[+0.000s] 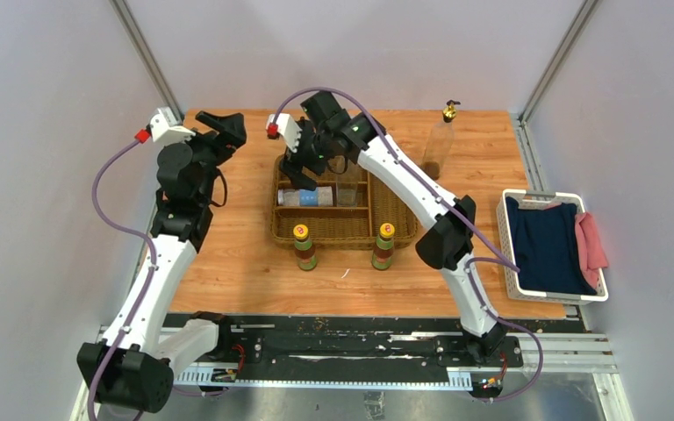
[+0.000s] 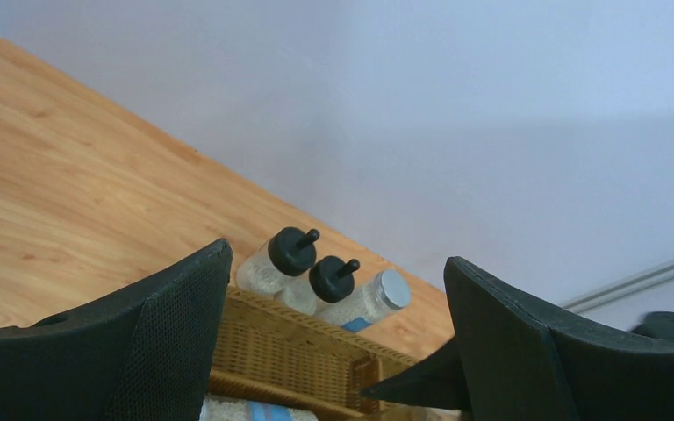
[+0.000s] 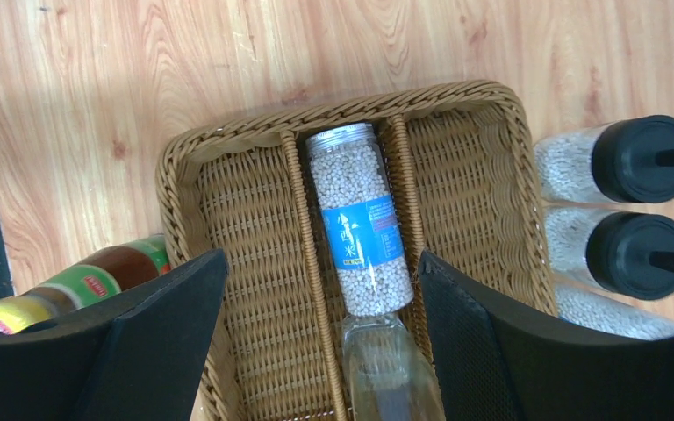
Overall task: Organize the condiment bottles
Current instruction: Move the storage box to the center of the board.
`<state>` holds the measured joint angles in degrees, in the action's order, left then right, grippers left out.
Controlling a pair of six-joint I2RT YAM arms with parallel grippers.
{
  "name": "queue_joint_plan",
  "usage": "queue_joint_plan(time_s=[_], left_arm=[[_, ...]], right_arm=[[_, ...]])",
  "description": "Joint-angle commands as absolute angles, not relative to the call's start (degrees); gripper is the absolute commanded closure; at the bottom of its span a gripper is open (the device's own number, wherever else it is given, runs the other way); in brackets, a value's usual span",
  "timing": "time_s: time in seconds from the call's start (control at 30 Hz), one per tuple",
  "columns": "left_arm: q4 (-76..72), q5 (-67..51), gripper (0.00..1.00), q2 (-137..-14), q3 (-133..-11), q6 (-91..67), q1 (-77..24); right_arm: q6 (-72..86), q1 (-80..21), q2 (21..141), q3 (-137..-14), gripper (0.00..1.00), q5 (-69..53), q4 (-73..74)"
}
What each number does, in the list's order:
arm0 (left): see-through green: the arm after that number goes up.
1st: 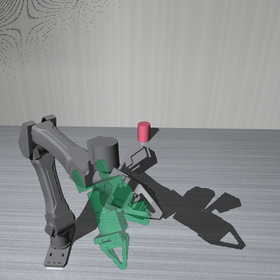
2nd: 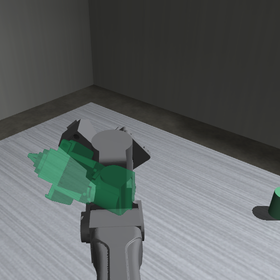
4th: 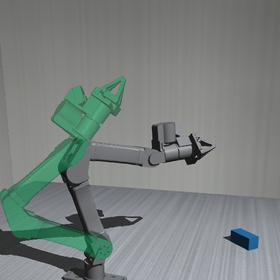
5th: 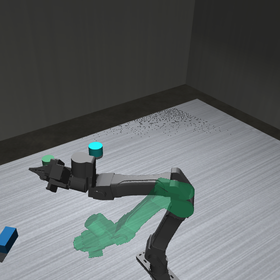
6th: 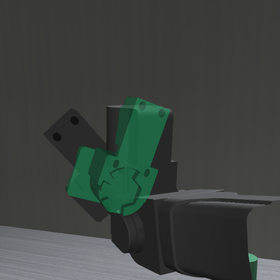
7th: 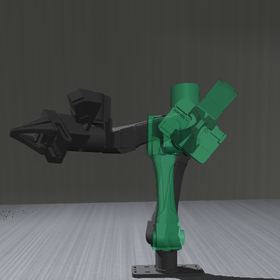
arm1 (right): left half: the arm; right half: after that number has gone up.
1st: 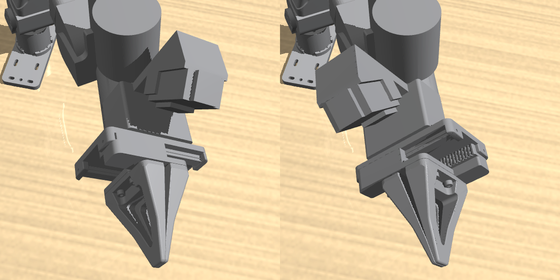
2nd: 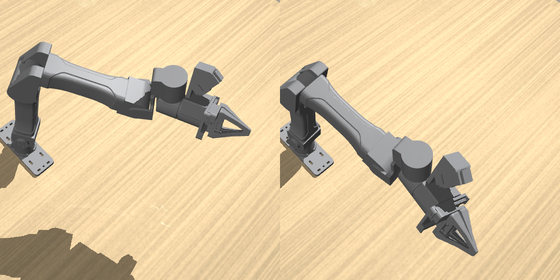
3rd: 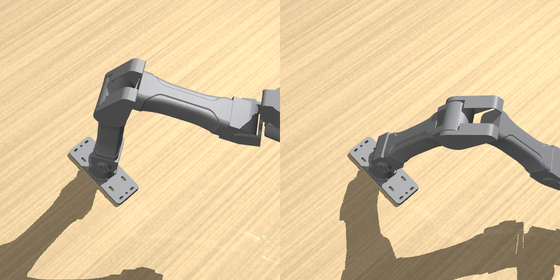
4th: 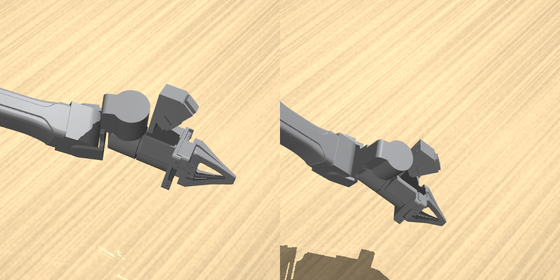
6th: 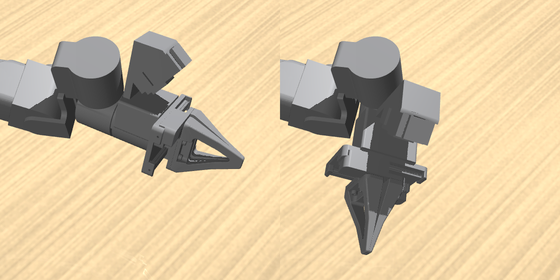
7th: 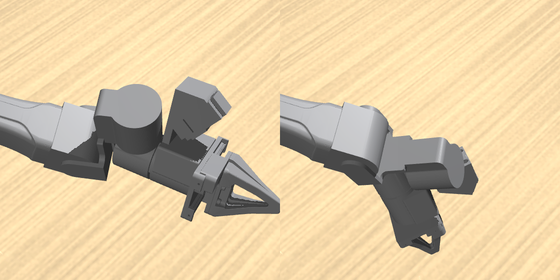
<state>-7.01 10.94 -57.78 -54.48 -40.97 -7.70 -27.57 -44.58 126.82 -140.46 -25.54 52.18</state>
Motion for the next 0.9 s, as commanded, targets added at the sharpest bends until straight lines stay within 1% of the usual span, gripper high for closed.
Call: queue_joint_plan(time_s=[0.0, 0.57, 0.87], left_arm=[[-10.9, 12.5, 0.08, -55.6, -53.4, -42.0, -8.0], [-19.1, 11.6, 0.08, -55.9, -51.7, -46.7, -8.0], [-20.8, 11.9, 0.08, -56.0, -51.1, -46.6, -8.3]], right_arm=[[-29.4, -43.9, 130.8, -142.5, 0.17, -26.7, 54.3], [-32.3, -43.9, 138.2, -143.5, 0.2, -23.1, 52.5], [-32.5, -43.9, 141.0, -143.1, 0.24, -20.5, 51.1]])
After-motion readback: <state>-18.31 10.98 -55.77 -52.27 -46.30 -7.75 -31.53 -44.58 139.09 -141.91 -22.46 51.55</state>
